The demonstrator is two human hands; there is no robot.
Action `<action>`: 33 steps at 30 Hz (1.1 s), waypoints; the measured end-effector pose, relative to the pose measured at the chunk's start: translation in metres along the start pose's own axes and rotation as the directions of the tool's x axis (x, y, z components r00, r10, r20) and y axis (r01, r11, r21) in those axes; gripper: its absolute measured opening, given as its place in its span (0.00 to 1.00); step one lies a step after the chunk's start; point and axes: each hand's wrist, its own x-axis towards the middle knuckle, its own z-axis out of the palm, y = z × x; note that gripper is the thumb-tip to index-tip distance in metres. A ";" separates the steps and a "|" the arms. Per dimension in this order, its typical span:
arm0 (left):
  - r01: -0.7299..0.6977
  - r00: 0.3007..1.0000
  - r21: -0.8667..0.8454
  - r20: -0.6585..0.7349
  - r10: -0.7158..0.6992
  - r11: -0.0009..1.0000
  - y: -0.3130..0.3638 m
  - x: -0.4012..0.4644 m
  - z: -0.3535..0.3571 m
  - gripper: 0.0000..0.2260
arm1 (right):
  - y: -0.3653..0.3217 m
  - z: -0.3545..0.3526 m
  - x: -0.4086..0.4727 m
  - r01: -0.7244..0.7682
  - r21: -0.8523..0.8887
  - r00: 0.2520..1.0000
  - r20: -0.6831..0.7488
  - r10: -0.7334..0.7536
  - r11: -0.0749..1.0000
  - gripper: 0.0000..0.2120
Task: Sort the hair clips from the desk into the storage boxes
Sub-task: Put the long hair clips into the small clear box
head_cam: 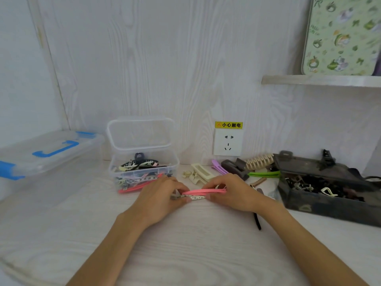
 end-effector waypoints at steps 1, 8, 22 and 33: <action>-0.002 1.000 -0.025 0.005 0.002 1.000 0.000 -0.001 -0.001 0.13 | 0.000 0.000 0.000 0.004 -0.003 1.000 0.002 -0.004 1.000 0.07; -0.014 0.998 -0.215 0.063 0.028 0.976 -0.005 -0.003 -0.008 0.07 | -0.004 0.007 -0.001 0.005 -0.004 1.000 0.012 -0.005 1.000 0.09; 0.113 0.992 -0.329 -0.008 -0.123 0.938 -0.019 -0.007 -0.018 0.04 | 0.002 -0.002 0.001 -0.033 0.053 0.998 0.056 0.030 0.998 0.08; 0.435 0.594 -0.322 -0.599 -0.536 0.841 -0.038 -0.008 -0.036 0.10 | -0.069 0.020 0.081 0.147 -0.111 0.914 -0.364 -0.178 0.983 0.07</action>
